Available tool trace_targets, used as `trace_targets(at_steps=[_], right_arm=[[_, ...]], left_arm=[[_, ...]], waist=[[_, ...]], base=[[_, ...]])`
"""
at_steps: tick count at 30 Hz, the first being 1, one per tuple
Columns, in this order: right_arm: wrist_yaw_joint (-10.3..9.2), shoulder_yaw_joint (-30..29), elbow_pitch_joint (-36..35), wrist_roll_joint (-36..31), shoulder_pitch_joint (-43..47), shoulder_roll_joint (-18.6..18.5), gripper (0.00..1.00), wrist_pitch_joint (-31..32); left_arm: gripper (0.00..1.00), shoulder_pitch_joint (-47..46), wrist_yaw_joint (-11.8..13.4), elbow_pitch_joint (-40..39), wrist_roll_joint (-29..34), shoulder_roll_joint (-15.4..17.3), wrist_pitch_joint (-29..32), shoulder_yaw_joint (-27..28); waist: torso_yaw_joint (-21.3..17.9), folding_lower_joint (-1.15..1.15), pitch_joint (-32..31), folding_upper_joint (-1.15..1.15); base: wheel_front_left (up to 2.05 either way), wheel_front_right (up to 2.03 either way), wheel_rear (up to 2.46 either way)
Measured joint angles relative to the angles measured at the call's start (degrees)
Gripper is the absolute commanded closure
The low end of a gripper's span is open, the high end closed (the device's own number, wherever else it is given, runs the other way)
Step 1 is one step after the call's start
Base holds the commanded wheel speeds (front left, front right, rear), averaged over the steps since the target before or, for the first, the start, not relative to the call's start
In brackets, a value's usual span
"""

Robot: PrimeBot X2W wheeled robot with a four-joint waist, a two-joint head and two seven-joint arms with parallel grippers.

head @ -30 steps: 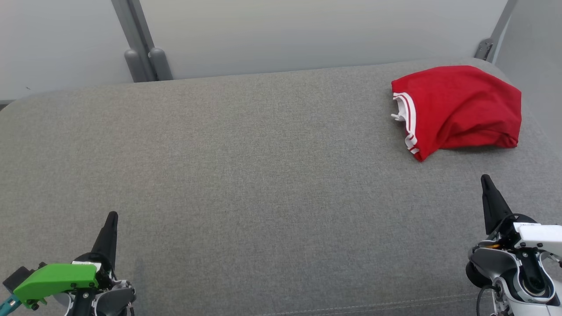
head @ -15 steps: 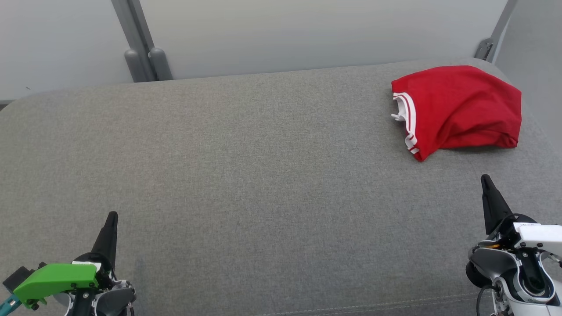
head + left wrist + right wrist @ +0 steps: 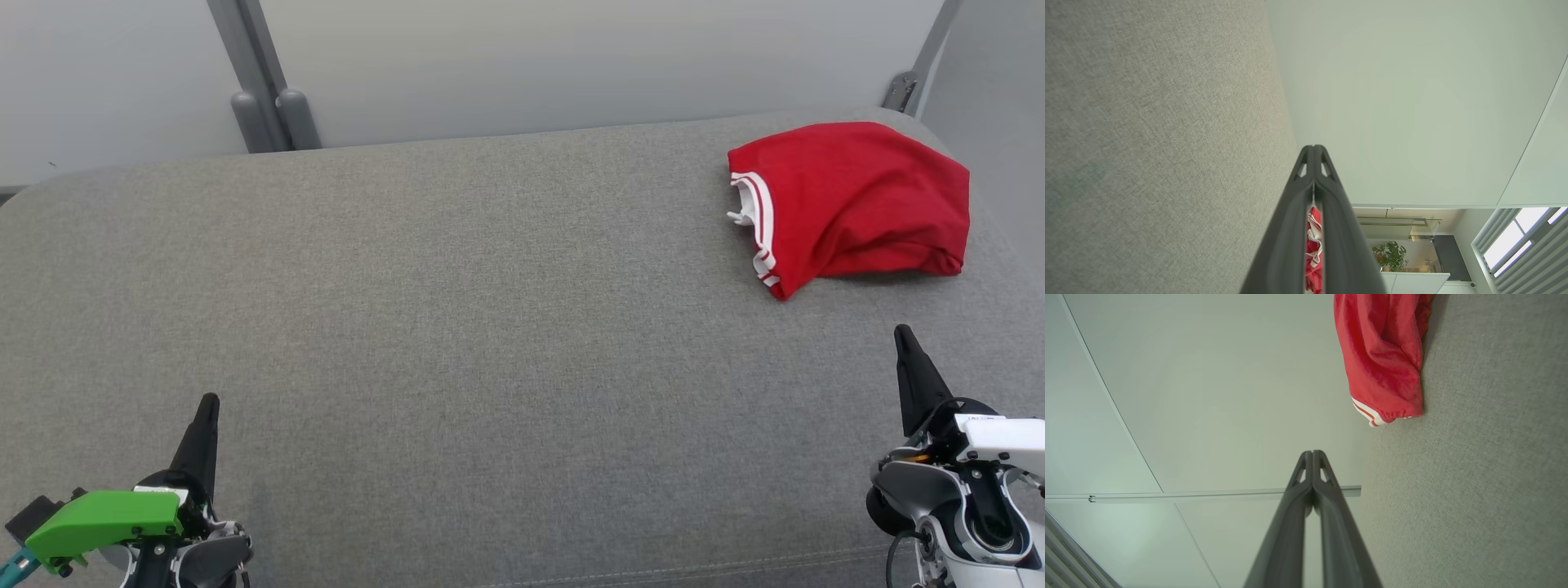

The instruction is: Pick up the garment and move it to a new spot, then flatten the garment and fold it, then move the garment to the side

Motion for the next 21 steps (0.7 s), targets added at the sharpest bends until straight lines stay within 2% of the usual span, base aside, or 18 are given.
trace_targets(at_steps=[21], right_arm=[[0.00,0.0,0.0,0.0,0.0,0.0,1.00,0.0]], left_arm=[[1.00,0.0,0.0,0.0,0.0,0.0,0.0,0.0]], waist=[[0.0,0.00,0.0,0.00]], base=[[0.00,0.00,0.00]])
